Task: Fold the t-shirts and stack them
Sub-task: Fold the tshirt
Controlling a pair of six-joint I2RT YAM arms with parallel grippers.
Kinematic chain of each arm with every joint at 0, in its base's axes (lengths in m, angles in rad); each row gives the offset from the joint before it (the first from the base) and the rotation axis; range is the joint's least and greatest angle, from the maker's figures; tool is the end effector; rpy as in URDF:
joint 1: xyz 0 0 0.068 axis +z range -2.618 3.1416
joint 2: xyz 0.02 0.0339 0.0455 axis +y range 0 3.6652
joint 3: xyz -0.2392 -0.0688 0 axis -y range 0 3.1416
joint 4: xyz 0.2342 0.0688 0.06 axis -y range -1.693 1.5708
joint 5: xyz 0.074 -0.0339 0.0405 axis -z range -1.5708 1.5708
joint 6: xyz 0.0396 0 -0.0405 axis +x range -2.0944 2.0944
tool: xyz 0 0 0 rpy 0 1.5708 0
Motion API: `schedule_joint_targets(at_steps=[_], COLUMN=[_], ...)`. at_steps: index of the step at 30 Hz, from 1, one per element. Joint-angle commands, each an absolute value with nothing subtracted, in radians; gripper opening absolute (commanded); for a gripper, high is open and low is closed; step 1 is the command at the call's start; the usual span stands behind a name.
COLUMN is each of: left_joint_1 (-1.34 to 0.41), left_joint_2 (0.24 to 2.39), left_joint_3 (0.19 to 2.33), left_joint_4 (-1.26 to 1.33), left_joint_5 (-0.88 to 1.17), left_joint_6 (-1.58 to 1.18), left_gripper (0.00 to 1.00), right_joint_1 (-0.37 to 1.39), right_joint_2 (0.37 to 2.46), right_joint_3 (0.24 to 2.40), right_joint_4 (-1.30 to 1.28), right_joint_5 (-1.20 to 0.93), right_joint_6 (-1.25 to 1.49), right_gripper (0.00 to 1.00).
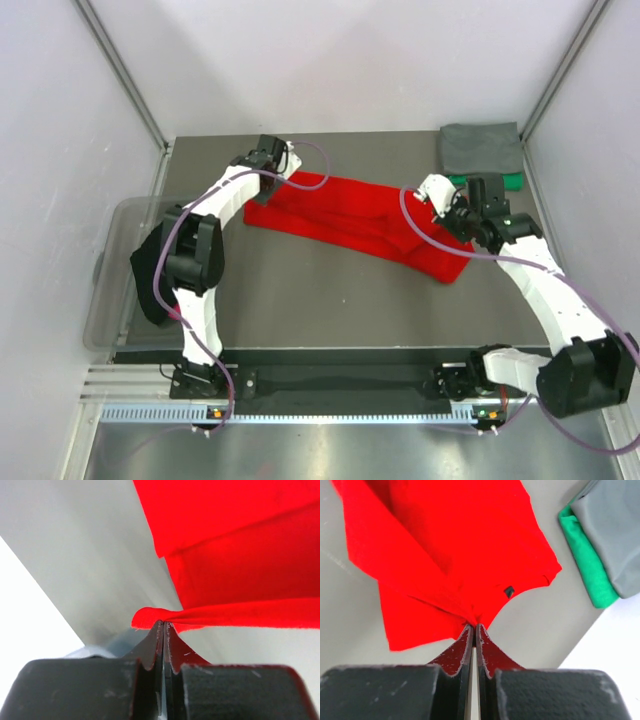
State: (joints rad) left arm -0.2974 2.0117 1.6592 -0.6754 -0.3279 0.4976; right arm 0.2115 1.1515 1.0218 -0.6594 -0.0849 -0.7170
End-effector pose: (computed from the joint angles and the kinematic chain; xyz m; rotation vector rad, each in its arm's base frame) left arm 0.4055 -0.1109 0.2098 0.8931 2.4353 0.4986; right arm 0.2364 0.0542 0.2807 -1.0939 2.0923 -0.1462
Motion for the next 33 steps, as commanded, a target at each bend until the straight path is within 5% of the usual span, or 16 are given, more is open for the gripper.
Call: schedule_joint_targets(at_steps=[1, 33], left_joint_1=[-0.301, -0.293], left_joint_2=[2.052, 2.261], left_joint_3=[1.730, 1.928], left_joint_4=[-0.611, -0.561], left_joint_5=[-0.337, -0.406], left_joint_6=[0.511, 0.531], left_gripper=[0.00, 0.00], right_joint_1=[0.184, 0.113], right_joint_2=[1.229, 1.755], right_joint_3=[1.097, 1.427], right_joint_4=[-0.569, -0.434], right_joint_5=[-0.123, -0.115], right_joint_6=[-0.686, -0.649], right_gripper=[0.00, 0.00])
